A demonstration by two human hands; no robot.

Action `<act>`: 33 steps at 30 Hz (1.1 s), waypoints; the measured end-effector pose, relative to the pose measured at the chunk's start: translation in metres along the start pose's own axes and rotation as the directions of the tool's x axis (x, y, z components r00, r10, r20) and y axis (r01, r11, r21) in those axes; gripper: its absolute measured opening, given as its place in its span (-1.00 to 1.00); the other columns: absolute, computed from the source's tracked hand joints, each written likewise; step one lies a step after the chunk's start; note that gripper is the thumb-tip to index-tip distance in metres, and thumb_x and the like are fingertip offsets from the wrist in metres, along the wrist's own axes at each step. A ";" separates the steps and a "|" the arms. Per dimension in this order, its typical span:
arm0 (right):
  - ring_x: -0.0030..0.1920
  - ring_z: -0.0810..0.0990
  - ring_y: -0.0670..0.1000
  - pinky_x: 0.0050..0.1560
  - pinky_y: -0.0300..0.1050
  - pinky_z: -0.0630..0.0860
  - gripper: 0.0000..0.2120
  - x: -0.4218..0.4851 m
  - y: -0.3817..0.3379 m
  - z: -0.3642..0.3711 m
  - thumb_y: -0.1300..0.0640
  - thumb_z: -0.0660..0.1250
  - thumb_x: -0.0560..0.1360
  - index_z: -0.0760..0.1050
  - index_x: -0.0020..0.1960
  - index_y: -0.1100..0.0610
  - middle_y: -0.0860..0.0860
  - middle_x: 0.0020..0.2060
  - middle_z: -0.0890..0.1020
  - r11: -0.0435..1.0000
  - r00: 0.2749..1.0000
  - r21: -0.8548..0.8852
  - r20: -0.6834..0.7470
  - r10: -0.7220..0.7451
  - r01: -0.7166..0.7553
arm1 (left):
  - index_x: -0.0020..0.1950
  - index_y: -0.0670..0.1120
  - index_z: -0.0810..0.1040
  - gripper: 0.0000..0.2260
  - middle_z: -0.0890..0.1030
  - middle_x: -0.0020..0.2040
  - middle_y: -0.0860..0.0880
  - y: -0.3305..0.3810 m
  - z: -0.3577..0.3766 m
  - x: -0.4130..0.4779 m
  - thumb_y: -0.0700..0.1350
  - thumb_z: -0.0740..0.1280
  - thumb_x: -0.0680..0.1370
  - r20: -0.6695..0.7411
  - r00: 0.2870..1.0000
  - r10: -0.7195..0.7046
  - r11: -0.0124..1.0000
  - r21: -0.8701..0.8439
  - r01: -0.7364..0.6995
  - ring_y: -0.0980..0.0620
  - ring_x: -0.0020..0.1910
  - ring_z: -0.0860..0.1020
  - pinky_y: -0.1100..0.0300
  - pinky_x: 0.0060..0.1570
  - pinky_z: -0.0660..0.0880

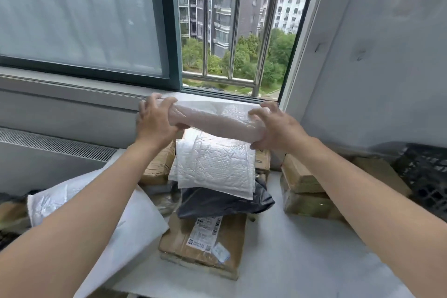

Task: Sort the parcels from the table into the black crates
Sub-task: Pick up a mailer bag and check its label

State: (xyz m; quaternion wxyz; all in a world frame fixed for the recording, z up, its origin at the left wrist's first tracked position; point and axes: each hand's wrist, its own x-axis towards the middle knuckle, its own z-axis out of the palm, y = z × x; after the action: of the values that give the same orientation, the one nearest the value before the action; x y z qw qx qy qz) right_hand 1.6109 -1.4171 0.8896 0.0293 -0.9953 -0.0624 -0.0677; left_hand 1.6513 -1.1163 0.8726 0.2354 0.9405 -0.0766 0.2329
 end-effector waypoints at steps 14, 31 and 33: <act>0.12 0.54 0.11 -0.06 -0.03 0.40 -0.49 -0.005 0.009 -0.067 -0.25 0.29 0.54 0.32 0.41 -0.10 0.00 0.20 0.55 0.998 0.984 0.064 -0.178 0.012 0.000 | 0.47 -0.03 0.37 -0.21 0.30 0.44 -0.17 0.026 -0.039 0.015 0.45 0.21 0.40 -0.109 0.994 0.019 0.993 -0.118 -0.032 -0.23 0.40 0.25 -0.20 0.29 0.32; -0.04 0.62 0.09 -0.04 -0.04 0.46 -0.37 -0.008 0.065 -0.048 -0.33 0.31 0.38 0.61 0.09 0.22 0.23 -0.01 0.65 0.830 0.990 0.558 0.115 -0.087 0.008 | 0.32 -0.08 0.44 -0.15 0.62 0.14 0.00 0.018 -0.002 -0.012 0.10 0.66 0.11 0.424 0.874 -0.236 0.664 -0.586 0.464 0.00 0.07 0.61 0.06 -0.02 0.58; 0.04 0.61 0.06 0.06 0.02 0.50 -0.39 -0.007 0.067 -0.042 -0.37 0.31 0.38 0.62 0.13 0.11 0.14 0.01 0.67 0.853 0.993 0.521 0.096 -0.063 0.004 | 0.18 -0.10 0.58 -0.26 0.71 0.01 -0.04 0.015 0.001 -0.018 0.07 0.70 0.07 0.475 0.844 -0.248 0.613 -0.598 0.516 -0.04 -0.04 0.68 0.06 -0.12 0.62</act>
State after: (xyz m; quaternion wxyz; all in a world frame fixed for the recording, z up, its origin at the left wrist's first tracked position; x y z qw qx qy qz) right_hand 1.6067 -1.4868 0.9273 0.2925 -0.9513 -0.0973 0.0056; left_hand 1.6321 -1.1298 0.8691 0.6041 0.7959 0.0061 -0.0402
